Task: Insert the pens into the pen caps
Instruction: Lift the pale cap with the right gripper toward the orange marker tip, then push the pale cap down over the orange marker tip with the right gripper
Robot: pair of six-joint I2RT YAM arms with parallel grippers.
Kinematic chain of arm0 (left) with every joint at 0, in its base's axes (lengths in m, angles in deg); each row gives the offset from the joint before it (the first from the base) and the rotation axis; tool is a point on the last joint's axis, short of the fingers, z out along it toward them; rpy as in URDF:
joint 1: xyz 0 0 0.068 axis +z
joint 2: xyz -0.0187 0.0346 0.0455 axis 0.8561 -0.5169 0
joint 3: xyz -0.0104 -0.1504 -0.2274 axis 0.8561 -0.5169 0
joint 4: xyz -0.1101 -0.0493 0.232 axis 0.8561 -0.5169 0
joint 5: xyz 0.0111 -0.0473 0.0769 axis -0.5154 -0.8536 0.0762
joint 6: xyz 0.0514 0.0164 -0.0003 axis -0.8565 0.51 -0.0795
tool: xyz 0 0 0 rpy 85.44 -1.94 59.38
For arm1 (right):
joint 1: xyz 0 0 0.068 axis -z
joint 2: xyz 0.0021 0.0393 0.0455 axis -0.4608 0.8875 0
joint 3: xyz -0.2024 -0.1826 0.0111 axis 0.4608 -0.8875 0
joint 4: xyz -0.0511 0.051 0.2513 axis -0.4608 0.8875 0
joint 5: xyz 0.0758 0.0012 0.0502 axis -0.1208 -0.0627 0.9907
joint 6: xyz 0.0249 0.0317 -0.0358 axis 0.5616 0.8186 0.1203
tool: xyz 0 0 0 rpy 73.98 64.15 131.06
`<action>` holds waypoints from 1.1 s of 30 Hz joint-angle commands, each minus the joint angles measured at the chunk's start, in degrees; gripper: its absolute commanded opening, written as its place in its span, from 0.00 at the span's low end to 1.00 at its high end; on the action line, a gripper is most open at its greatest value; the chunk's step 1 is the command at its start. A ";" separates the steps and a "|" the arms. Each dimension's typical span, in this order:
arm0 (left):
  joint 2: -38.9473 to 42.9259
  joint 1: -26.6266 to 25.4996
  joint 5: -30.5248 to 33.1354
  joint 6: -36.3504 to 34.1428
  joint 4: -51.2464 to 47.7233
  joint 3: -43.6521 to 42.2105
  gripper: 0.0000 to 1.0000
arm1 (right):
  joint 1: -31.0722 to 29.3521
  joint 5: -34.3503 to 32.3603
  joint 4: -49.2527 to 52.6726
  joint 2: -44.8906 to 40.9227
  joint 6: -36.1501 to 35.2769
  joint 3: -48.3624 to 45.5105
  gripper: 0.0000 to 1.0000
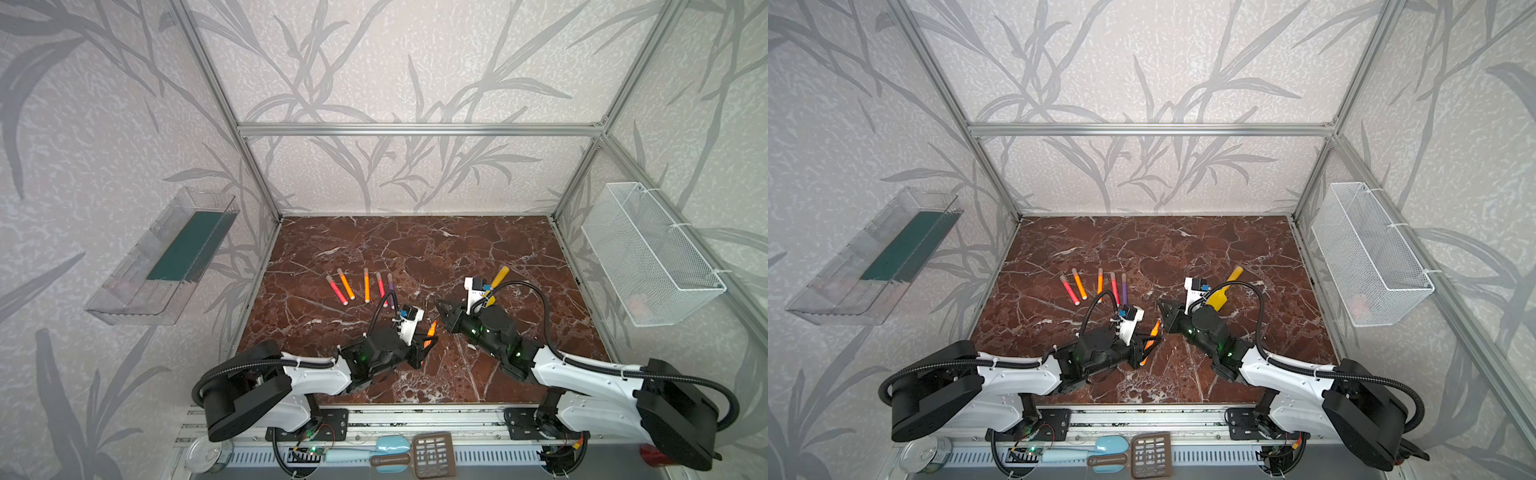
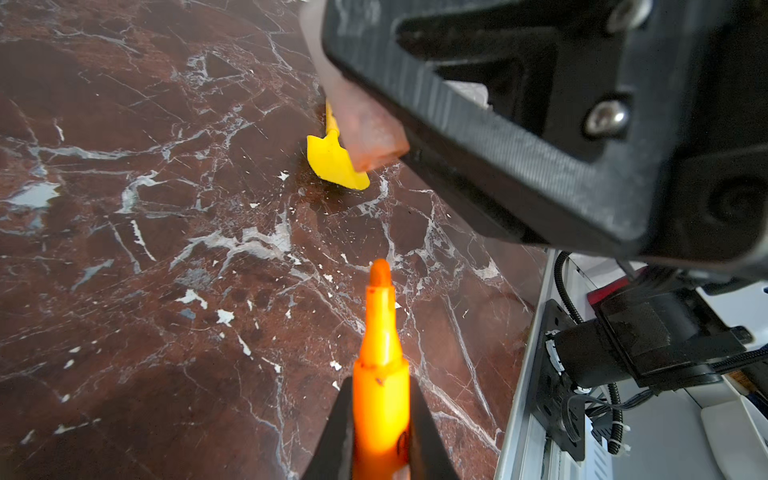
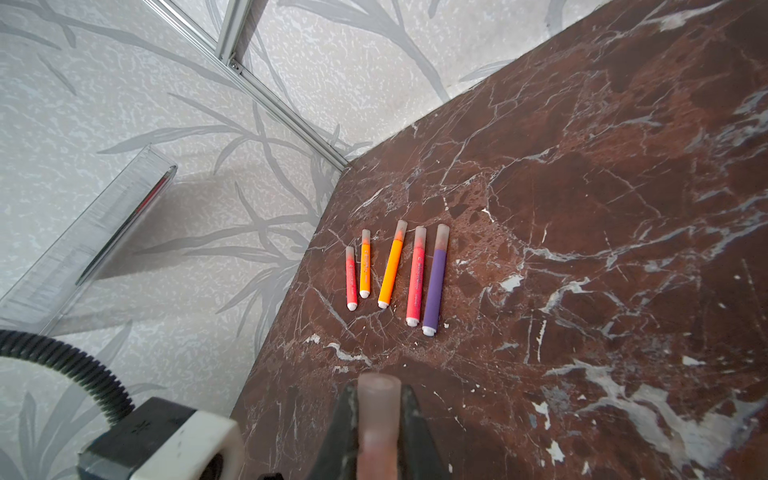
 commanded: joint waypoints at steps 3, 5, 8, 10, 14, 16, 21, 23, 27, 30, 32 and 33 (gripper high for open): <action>1.11 -0.28 2.23 -0.41 3.23 0.20 0.00 | -0.50 -0.46 -3.72 -1.14 2.45 -2.21 0.00; 1.40 -0.29 2.51 -0.39 3.32 -0.05 0.00 | -0.81 0.00 -3.89 -1.54 3.05 -2.65 0.00; 1.66 -0.32 2.66 -0.23 4.09 -0.53 0.00 | -2.01 0.07 -5.23 -1.85 3.35 -3.61 0.00; 1.88 -0.34 2.86 -0.15 4.41 -0.75 0.00 | -2.74 -0.27 -5.24 -2.03 3.41 -4.23 0.00; 1.78 -0.37 3.09 -0.12 3.43 -0.44 0.00 | -3.53 -0.45 -7.70 -2.13 3.09 -4.35 0.00; 1.59 -0.37 2.69 -0.09 3.86 -0.38 0.00 | -3.50 -0.45 -7.22 -2.06 2.98 -3.96 0.00; 1.27 -0.37 2.47 -0.10 4.08 -0.29 0.00 | -3.46 -1.01 -7.33 -2.03 2.50 -3.75 0.00; 1.38 -0.36 2.34 -0.11 4.07 -0.28 0.00 | -3.50 -1.86 -6.90 -2.25 2.18 -3.67 0.00; 1.47 -0.41 2.07 -0.15 4.08 -0.34 0.00 | -3.49 -4.40 -6.36 -2.73 1.00 -3.16 0.00; 1.40 -0.45 2.11 -0.15 4.06 -0.39 0.00 | -3.48 -5.01 -6.36 -3.22 0.34 -2.72 0.00; 1.49 -0.44 2.12 -0.17 4.08 -0.33 0.00 | -3.50 -4.82 -6.36 -3.18 0.29 -2.60 0.00; 1.55 -0.45 2.11 -0.17 4.07 -0.30 0.00 | -3.49 -4.59 -6.36 -3.18 0.34 -2.47 0.00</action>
